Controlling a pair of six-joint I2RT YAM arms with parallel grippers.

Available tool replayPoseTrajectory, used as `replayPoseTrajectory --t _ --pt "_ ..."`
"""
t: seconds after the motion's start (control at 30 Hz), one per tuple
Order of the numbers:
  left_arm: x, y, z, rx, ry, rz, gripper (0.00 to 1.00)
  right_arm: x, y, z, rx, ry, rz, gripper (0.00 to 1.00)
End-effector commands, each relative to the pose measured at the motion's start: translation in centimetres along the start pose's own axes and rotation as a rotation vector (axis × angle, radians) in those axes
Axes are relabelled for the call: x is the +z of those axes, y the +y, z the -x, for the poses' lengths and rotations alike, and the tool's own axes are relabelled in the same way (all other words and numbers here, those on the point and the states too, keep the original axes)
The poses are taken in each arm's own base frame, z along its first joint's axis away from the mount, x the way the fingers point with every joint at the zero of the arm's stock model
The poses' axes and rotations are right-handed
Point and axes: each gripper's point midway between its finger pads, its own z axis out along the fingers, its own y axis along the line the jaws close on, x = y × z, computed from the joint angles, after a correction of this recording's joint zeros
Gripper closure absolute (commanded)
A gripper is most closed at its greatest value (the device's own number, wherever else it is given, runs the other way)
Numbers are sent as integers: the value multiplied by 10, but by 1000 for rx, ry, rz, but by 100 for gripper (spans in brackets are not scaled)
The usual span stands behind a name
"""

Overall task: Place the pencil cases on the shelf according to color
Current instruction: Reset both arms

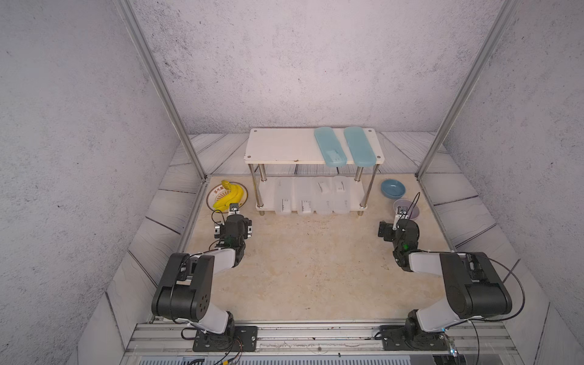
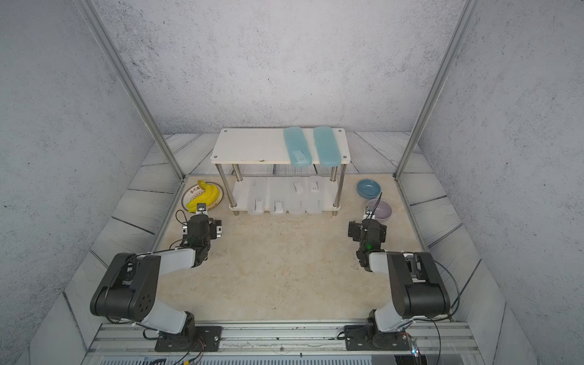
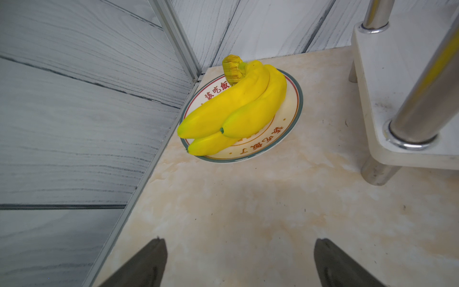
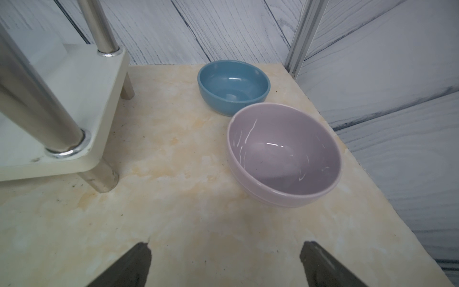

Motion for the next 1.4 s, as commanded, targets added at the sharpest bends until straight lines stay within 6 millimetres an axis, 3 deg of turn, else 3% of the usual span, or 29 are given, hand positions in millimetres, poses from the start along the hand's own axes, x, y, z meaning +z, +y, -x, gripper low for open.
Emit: replayPoseTrajectory --t 0.0,0.13,0.4,0.53,0.57,0.63,0.73,1.37 --pt "10 1 7 -17 26 -16 2 1 2 4 -1 -18 14 0" --pt "13 2 6 -27 46 -29 1 1 2 5 -2 -20 14 0" --pt "4 -15 6 -32 -6 -203 1 0 0 4 -2 -27 9 0" --pt "-10 -18 -6 -50 -157 -245 1 0 0 4 -3 -27 9 0" --pt "-12 -17 1 -49 -222 -234 1 0 1 4 -4 -26 9 0" --pt "-8 -17 -6 -41 -86 -241 1 0 0 4 -4 -25 9 0" --pt "-1 -6 -4 -96 -121 -202 1 0 1 4 -3 -25 10 0" --pt "-1 -7 -6 -88 -79 -207 1 0 0 4 -3 -24 9 0"
